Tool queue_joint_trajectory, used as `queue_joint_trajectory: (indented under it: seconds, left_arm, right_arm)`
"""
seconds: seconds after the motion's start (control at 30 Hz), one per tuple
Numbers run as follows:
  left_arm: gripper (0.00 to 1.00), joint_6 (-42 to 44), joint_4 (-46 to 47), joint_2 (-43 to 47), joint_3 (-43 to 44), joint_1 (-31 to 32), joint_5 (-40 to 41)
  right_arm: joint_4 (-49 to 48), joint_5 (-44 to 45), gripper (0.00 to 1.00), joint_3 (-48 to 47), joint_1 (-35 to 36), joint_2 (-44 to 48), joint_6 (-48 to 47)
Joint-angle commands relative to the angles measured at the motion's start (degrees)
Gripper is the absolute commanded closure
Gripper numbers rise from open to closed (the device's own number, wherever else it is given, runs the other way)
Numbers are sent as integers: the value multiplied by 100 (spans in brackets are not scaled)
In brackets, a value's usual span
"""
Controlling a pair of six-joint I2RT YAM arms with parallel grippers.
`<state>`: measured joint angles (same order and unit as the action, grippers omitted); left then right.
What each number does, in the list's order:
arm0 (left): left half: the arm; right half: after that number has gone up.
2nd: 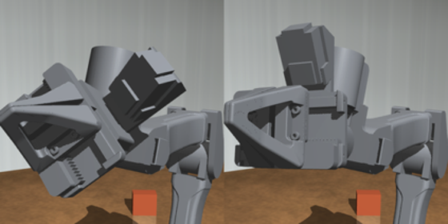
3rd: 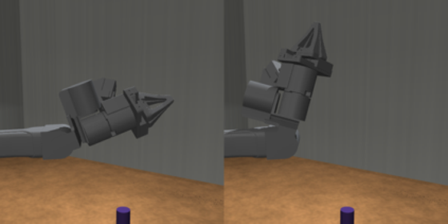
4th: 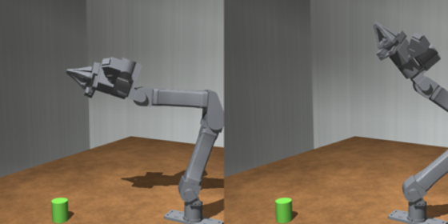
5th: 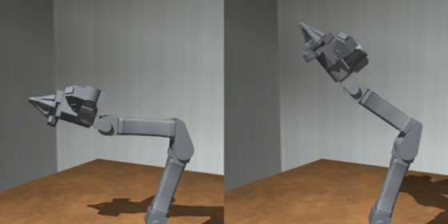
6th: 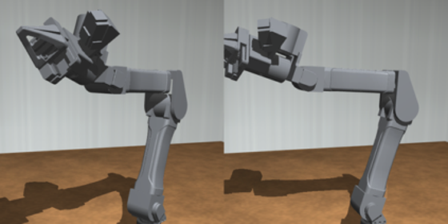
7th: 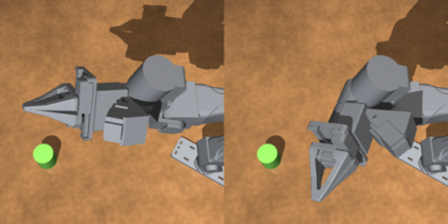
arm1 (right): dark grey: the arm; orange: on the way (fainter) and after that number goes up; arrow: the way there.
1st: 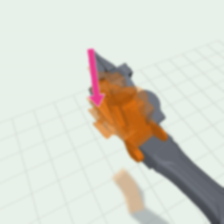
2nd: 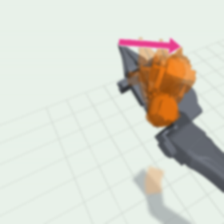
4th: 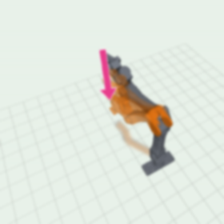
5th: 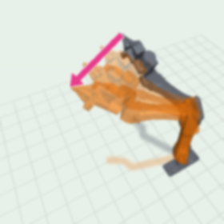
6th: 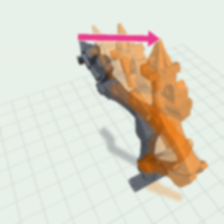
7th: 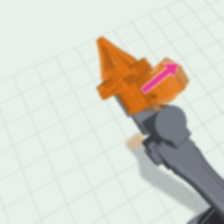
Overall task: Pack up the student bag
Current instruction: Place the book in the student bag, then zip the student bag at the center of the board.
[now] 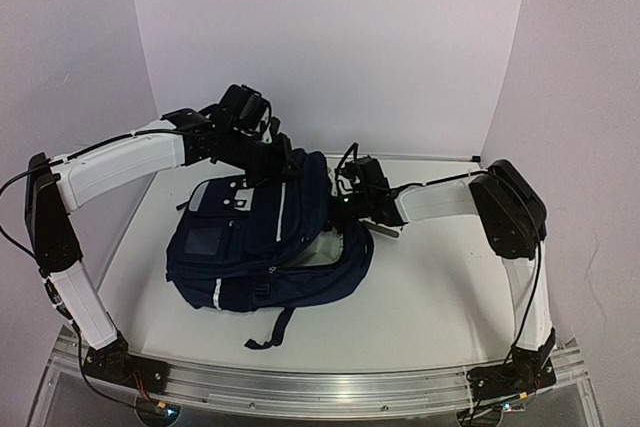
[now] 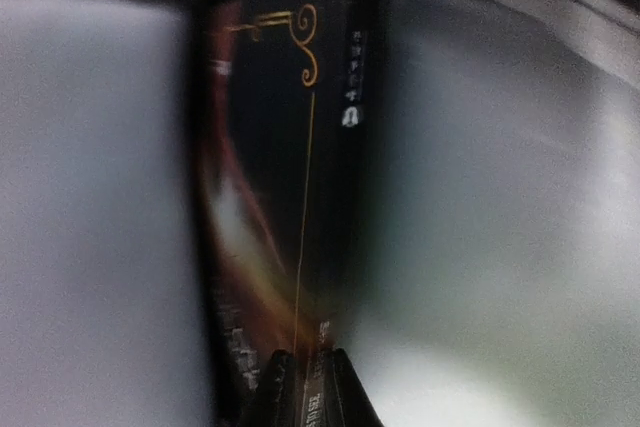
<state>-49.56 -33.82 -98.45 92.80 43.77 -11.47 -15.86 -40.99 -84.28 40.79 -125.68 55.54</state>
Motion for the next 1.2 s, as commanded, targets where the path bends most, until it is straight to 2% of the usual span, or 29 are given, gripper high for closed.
queue_joint_trajectory:
  seconds: [0.0,0.07,0.17,0.23,0.27,0.3,0.33,0.4,0.53,0.67,0.73,0.87,0.9,1.03,1.17]
  left_arm:
    - [100,-63,277,304,-147,0,-33]
    - [100,-42,-73,328,-201,0,170]
    - [99,58,-481,222,-234,-3,294]
    - [84,184,-710,15,-155,0,164]
    - [75,240,-815,-84,-74,0,87]
    - [60,292,-926,-193,11,1,18]
    - [51,326,-1057,-303,105,8,-10]
    - [42,329,-1143,-328,163,9,9]
    - [34,235,-1216,-12,-59,9,252]
    - [32,-62,-1499,408,-521,9,572]
    - [30,-294,-1528,766,-890,9,720]
    - [3,-672,-1095,1663,-1735,8,847]
    - [1,-676,-921,1862,-1872,9,795]
    - [0,-419,-1029,2146,-1952,9,738]
    - [0,-399,-1573,2354,-1932,10,1065]
  right_arm:
    - [-542,-388,63,-66,-190,410,-84]
    - [-380,-488,52,241,-408,718,-252]
    - [173,-572,45,680,-780,1315,-761]
    - [566,-571,43,961,-978,1747,-1101]
    - [810,-553,43,1073,-1049,1951,-1305]
    - [987,-531,43,1175,-1098,2135,-1493]
    - [1125,-490,42,1329,-1148,2330,-1669]
    - [1390,-346,41,1527,-1185,2761,-2121]
    - [2091,100,38,1951,-1189,3521,-3004]
    - [2318,180,35,2486,-1142,4185,-3379]
    - [2439,358,30,2699,-981,4533,-3569]
    - [2656,510,20,2952,-667,5103,-3749]
    - [2741,506,18,2971,-651,5174,-3818]
    - [3112,686,17,2833,-441,5303,-4345]
    - [2979,849,20,2675,118,5108,-3967]
